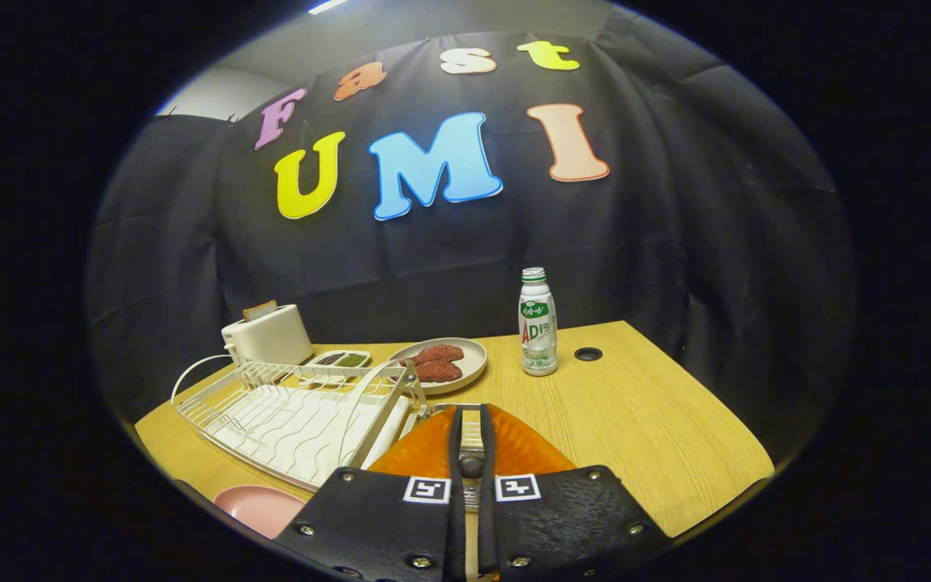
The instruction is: Take the plate from the dish rack, then take the spoon from the basket and place it into the plate.
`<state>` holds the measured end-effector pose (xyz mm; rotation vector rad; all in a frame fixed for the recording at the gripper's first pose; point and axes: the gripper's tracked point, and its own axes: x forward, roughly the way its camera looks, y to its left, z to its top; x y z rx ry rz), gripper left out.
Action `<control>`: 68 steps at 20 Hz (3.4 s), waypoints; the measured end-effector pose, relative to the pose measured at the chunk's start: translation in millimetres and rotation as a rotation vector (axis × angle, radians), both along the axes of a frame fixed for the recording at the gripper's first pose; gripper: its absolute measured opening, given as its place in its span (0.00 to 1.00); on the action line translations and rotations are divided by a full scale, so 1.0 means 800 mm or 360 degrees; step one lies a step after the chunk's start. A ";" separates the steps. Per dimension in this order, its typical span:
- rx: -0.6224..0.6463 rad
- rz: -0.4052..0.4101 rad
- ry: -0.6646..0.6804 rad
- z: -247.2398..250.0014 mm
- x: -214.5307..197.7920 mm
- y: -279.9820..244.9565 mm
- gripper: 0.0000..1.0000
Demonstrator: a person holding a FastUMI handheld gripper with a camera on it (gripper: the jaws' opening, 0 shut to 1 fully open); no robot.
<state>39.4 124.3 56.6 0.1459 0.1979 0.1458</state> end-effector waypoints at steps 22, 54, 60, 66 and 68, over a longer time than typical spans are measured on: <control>-0.0059 -0.0035 -0.0172 0.216 -0.065 0.011 0.06; -0.0203 0.0584 0.0336 0.056 -0.142 0.255 0.06; -0.0225 0.0664 0.0444 0.019 -0.136 0.283 0.06; -0.0282 0.0639 0.0398 0.039 -0.126 0.277 0.15; -0.0271 0.0610 0.0360 0.053 -0.123 0.269 0.17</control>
